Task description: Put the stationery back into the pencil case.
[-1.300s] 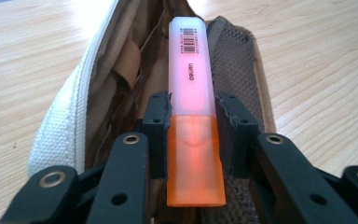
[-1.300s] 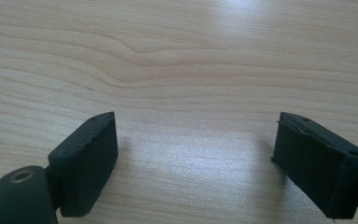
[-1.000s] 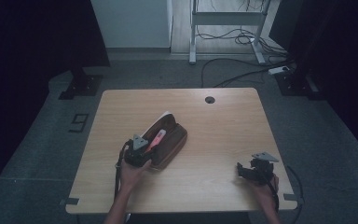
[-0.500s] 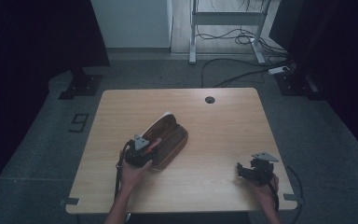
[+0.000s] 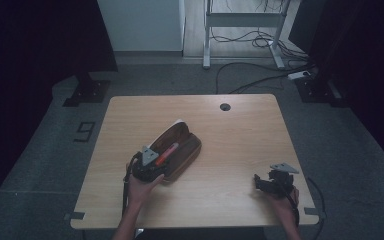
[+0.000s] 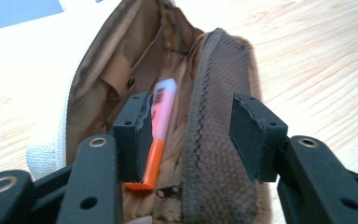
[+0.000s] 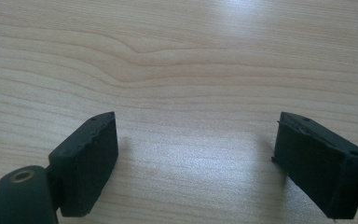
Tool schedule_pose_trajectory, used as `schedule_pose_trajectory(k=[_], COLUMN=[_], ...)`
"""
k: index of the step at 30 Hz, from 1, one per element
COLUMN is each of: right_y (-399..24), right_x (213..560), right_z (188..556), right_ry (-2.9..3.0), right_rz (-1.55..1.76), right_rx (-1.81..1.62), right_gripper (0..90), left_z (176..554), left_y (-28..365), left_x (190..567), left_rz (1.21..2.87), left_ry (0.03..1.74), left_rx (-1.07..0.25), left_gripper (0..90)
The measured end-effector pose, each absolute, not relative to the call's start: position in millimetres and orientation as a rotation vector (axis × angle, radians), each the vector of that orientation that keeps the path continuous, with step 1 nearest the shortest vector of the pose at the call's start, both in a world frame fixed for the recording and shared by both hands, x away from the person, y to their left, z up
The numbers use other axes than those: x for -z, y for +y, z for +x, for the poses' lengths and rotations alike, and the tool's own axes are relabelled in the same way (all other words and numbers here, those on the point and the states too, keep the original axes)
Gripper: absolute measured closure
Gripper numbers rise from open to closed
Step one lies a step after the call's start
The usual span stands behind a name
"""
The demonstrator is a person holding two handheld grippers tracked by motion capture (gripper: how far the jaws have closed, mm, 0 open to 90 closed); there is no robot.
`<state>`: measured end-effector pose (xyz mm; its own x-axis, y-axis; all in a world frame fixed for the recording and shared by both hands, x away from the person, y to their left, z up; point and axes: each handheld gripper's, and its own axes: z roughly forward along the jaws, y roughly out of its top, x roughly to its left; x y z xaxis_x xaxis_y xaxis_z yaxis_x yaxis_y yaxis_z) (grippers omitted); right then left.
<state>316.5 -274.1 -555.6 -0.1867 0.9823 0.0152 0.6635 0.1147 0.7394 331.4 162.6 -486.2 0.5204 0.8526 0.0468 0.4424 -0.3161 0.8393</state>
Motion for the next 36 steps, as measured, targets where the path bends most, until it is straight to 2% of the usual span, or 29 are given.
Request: schedule_pose_trajectory(k=[18,36], right_y=[-273.6,-273.1], right_x=[555.6,555.6], right_z=[317.9,319.1], right_ry=[1.91,1.908], right_rz=[1.591,1.592], right_rx=[-0.855,-0.856], right_gripper=[13.1,13.2], left_z=[298.7,273.1], left_y=[172.2,213.6], left_x=[489.1,522.5], left_rz=[1.895,1.927], left_ry=[1.033,1.135], left_rx=[-0.501,-0.48], left_gripper=[42.9,39.2])
